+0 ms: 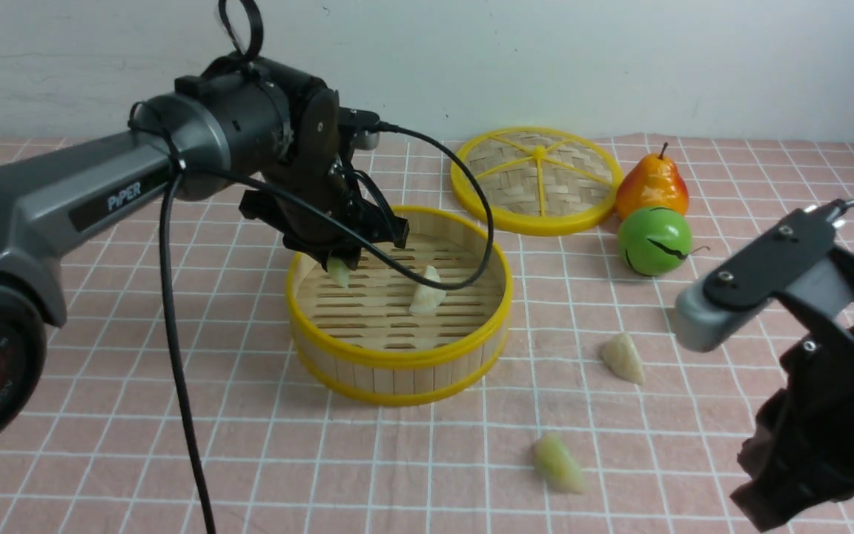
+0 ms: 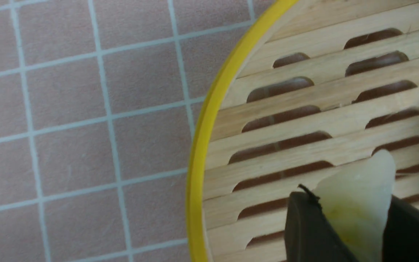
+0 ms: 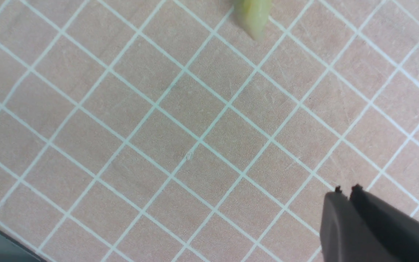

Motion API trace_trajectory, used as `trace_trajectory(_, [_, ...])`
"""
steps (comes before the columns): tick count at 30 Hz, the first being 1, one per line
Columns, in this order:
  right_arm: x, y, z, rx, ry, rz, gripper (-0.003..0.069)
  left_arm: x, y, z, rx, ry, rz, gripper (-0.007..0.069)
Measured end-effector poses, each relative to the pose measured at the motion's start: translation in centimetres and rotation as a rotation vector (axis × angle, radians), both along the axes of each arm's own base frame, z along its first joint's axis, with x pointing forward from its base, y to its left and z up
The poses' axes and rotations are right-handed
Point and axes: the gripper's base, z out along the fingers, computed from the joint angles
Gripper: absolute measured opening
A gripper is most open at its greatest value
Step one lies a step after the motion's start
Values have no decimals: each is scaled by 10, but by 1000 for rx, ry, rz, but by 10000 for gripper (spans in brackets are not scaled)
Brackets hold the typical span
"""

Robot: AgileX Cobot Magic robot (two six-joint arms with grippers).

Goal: Put the dumplings into the steamer on the table with the pink tablecloth.
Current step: 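Place the dumpling into the bamboo steamer basket with the left gripper, then reach for and grasp a dumpling lying on the table beside the steamer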

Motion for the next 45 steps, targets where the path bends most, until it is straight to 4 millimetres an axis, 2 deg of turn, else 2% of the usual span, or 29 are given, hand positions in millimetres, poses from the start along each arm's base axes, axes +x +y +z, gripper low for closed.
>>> trace_trajectory(4, [12, 8, -15, -25, 37, 0, 58, 4, -2, -14, 3, 12, -3, 213])
trace_trajectory(9, [22, 15, -27, -34, 51, 0, 103, 5, -3, -20, 7, 21, -3, 312])
trace_trajectory(10, [26, 17, -31, -33, 49, 1, 136, 5, -3, -20, 9, 25, -3, 362])
trace_trajectory(13, [31, 21, -36, -28, 42, 1, 211, 2, -1, -18, 22, 50, 2, 412])
trace_trajectory(14, [32, 22, -37, -25, 38, 1, 234, 2, -1, -15, 25, 57, 4, 417])
trace_trajectory(18, [39, 26, -39, 3, -4, 1, 331, -6, 3, 17, 35, 65, 16, 427])
trace_trajectory(19, [43, 29, -41, 18, -26, 1, 371, -11, 6, 43, 24, 39, 22, 423])
trace_trajectory(22, [54, 36, -45, 36, -52, 1, 429, -32, 14, 108, -34, -60, 27, 383])
trace_trajectory(24, [62, 43, -49, 48, -59, -1, 451, -50, 19, 141, -78, -101, 24, 336])
trace_trajectory(27, [80, 55, -63, 49, -41, -6, 466, -80, 31, 182, -107, -152, 8, 221])
trace_trajectory(28, [85, 59, -67, 50, -35, -8, 467, -86, 34, 190, -107, -159, 5, 190])
trace_trajectory(31, [98, 68, -88, 29, 8, -12, 469, -105, 42, 207, -108, -172, 6, 86])
trace_trajectory(33, [103, 71, -96, 20, 20, -12, 468, -112, 45, 211, -105, -169, 6, 54])
trace_trajectory(35, [112, 77, -120, -10, 66, -14, 468, -131, 53, 216, -94, -144, 9, -14])
trace_trajectory(40, [117, 81, -147, -45, 122, -17, 456, -153, 63, 213, -82, -115, 10, -13])
trace_trajectory(44, [118, 83, -150, -42, 129, -21, 296, -180, 76, 202, -56, -78, 17, -13])
trace_trajectory(45, [118, 83, -150, -41, 129, -21, 277, -182, 76, 199, -51, -70, 17, -13])
